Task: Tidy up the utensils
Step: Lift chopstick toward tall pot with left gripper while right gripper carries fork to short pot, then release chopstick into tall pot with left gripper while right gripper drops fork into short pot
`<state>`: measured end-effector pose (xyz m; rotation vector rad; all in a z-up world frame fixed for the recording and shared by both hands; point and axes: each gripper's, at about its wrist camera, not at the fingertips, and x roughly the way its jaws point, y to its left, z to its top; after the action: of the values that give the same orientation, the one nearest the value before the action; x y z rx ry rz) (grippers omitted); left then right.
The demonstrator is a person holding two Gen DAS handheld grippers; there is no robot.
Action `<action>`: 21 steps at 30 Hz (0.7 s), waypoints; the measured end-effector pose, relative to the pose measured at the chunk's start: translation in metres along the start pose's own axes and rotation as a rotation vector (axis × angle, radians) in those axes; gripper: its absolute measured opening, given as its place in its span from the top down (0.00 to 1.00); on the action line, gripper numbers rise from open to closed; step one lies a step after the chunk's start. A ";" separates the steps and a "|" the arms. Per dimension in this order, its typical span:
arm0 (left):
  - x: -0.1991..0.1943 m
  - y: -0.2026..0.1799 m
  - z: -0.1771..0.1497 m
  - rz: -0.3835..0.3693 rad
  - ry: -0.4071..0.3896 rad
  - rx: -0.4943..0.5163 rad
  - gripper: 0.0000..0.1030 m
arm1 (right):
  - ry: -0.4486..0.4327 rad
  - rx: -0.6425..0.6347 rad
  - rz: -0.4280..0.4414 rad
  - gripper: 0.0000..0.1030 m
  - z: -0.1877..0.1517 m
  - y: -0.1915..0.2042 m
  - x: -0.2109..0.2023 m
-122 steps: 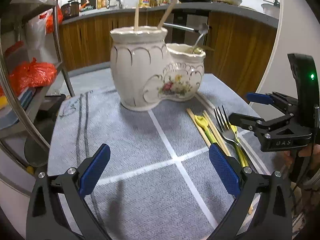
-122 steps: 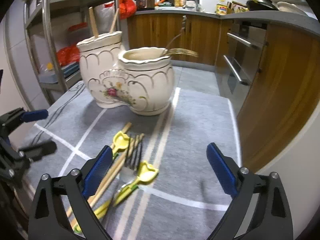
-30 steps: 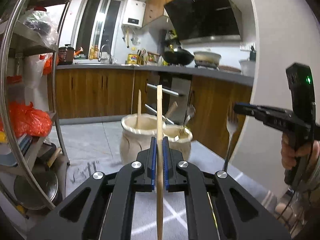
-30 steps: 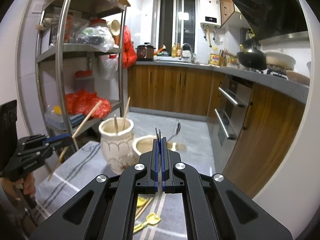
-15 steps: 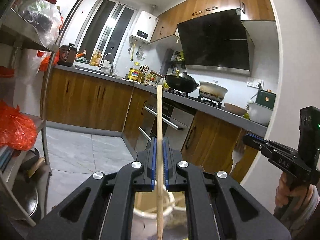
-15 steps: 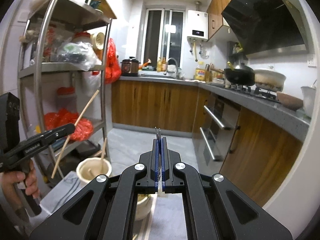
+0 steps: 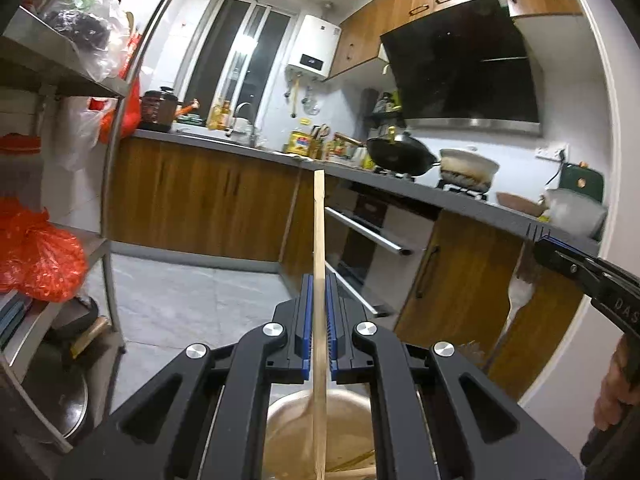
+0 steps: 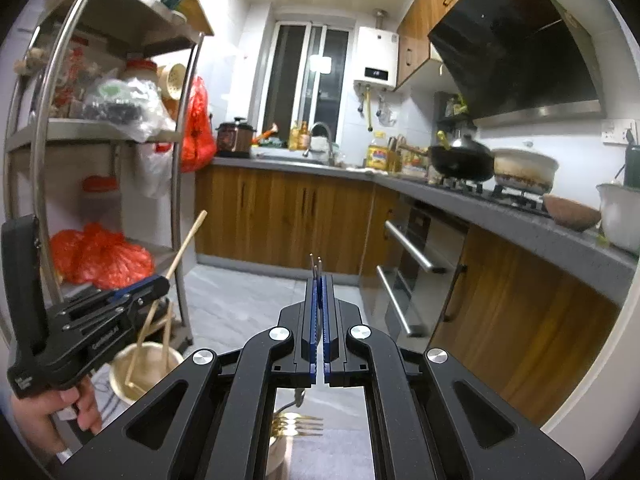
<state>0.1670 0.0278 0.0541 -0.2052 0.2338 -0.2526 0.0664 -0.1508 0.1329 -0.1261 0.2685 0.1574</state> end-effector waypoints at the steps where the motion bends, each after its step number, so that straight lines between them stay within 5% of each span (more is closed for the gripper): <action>1: -0.001 0.003 -0.003 0.005 0.000 -0.002 0.94 | 0.002 -0.007 -0.003 0.97 -0.004 0.001 0.002; 21: -0.036 0.009 -0.034 0.066 0.096 0.113 0.94 | 0.082 -0.071 -0.002 0.97 -0.049 0.016 0.012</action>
<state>0.1269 0.0401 0.0270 -0.0729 0.3201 -0.2097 0.0625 -0.1405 0.0812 -0.2039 0.3443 0.1599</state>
